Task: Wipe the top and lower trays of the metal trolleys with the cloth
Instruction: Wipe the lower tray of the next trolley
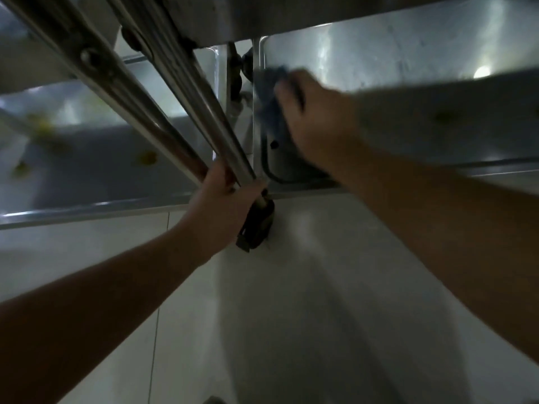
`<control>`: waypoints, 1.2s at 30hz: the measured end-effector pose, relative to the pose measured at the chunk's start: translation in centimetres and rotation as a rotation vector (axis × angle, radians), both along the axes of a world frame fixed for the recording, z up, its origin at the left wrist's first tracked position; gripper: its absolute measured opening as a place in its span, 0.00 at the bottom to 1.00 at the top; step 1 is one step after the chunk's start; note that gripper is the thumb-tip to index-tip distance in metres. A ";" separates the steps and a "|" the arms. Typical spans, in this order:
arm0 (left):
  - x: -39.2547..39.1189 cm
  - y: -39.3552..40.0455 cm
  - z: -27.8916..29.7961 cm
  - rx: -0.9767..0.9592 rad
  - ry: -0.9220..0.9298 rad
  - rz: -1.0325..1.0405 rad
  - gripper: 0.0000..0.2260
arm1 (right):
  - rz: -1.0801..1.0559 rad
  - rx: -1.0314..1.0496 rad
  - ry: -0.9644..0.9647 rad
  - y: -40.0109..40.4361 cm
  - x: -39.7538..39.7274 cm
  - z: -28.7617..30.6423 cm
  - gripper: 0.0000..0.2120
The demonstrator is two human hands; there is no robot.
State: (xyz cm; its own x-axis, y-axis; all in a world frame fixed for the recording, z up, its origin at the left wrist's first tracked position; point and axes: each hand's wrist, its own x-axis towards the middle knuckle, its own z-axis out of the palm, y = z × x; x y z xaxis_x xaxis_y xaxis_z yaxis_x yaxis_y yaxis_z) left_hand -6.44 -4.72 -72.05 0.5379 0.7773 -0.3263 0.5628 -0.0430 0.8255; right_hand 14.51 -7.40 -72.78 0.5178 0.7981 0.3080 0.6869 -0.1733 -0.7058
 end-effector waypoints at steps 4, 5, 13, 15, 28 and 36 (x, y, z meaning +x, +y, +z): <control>2.1 0.1 0.7 -0.119 -0.402 0.242 0.11 | 0.454 -0.300 -0.169 -1.9 -2.7 -5.7 0.20; 2.7 0.2 1.0 -0.135 -0.451 0.304 0.10 | 0.510 -0.352 -0.168 -1.8 -2.8 -6.5 0.22; 3.9 -0.3 1.0 -0.004 -0.433 0.392 0.12 | 0.472 -0.658 -0.326 4.0 -0.9 -7.8 0.29; 3.9 -0.2 1.1 0.000 -0.414 0.392 0.10 | 0.374 -0.701 -0.316 5.2 0.3 -7.3 0.30; 3.6 -0.1 0.6 -0.001 -0.365 0.364 0.10 | -0.405 -0.915 -0.063 -0.1 15.9 -6.6 0.34; 3.5 0.1 1.0 0.012 -0.339 0.300 0.11 | 0.181 -0.834 -0.229 9.6 3.3 -6.1 0.31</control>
